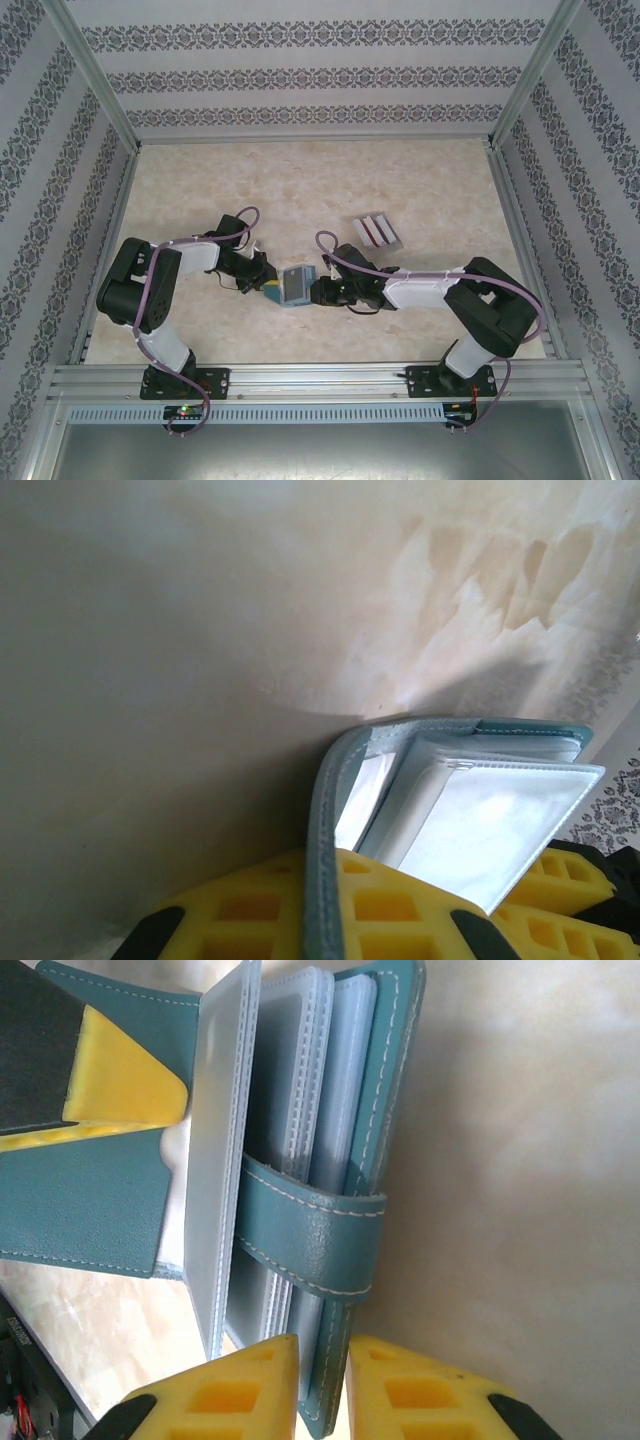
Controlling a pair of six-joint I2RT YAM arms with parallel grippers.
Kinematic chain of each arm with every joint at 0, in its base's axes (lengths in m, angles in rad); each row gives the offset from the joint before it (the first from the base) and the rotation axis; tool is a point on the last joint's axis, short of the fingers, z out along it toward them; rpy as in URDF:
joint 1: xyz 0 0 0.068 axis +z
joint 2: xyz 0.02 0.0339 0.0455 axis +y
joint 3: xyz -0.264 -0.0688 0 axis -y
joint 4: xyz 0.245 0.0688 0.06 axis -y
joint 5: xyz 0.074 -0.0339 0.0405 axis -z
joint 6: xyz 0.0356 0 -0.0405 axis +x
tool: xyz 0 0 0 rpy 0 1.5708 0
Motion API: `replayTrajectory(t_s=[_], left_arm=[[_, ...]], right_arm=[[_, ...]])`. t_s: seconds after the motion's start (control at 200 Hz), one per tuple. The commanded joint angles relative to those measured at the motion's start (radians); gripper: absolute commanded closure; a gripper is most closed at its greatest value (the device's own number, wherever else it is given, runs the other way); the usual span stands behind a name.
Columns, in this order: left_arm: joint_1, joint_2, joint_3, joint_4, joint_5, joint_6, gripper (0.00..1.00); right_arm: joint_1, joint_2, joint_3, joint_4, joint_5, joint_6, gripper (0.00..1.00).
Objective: Put the credit cards into the card holder
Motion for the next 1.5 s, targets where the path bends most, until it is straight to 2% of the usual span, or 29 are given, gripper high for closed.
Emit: replayTrajectory(t_s=[0.0,0.26,0.36,0.555,0.655,0.714,0.789,0.824,0.904,0.959,1.159,1.319,1.494], left_arm=[[-0.004,0.067,-0.01,0.01,-0.07,0.028,1.0],[-0.004,0.075,-0.012,0.016,-0.061,0.032,1.0],[-0.004,0.074,-0.012,0.024,-0.053,0.03,1.0],[-0.003,0.075,-0.006,0.039,-0.033,0.019,1.0],[0.01,0.064,-0.004,0.039,-0.021,0.014,0.84],[0.027,0.047,-0.01,0.05,-0.006,0.01,0.7],[0.045,0.023,-0.02,0.061,0.003,0.001,0.43],[0.055,0.016,-0.023,0.062,0.006,-0.001,0.35],[0.076,0.006,-0.029,0.062,0.013,-0.004,0.23],[0.092,0.001,-0.035,0.069,0.017,-0.012,0.18],[0.128,-0.012,-0.054,0.121,0.042,-0.05,0.16],[0.128,-0.015,-0.064,0.148,0.061,-0.069,0.15],[0.13,0.046,-0.104,0.275,0.127,-0.16,0.23]], right_arm=[[-0.005,0.04,0.021,0.026,-0.011,-0.005,0.78],[-0.002,0.066,0.046,0.047,-0.038,-0.011,0.68],[-0.002,0.067,0.05,0.051,-0.059,-0.02,0.59],[-0.002,0.068,0.067,0.052,-0.095,-0.039,0.49],[-0.001,0.071,0.08,0.042,-0.104,-0.052,0.41],[0.0,0.076,0.091,0.024,-0.105,-0.062,0.39],[0.003,0.086,0.106,0.005,-0.106,-0.07,0.38],[0.003,0.092,0.113,-0.001,-0.107,-0.074,0.37],[0.006,0.102,0.13,-0.017,-0.104,-0.08,0.35],[0.008,0.11,0.143,-0.029,-0.101,-0.085,0.35],[0.015,0.149,0.195,-0.07,-0.078,-0.084,0.32],[0.022,0.165,0.246,-0.137,0.003,-0.093,0.24],[0.031,0.204,0.316,-0.197,0.097,-0.115,0.2]])
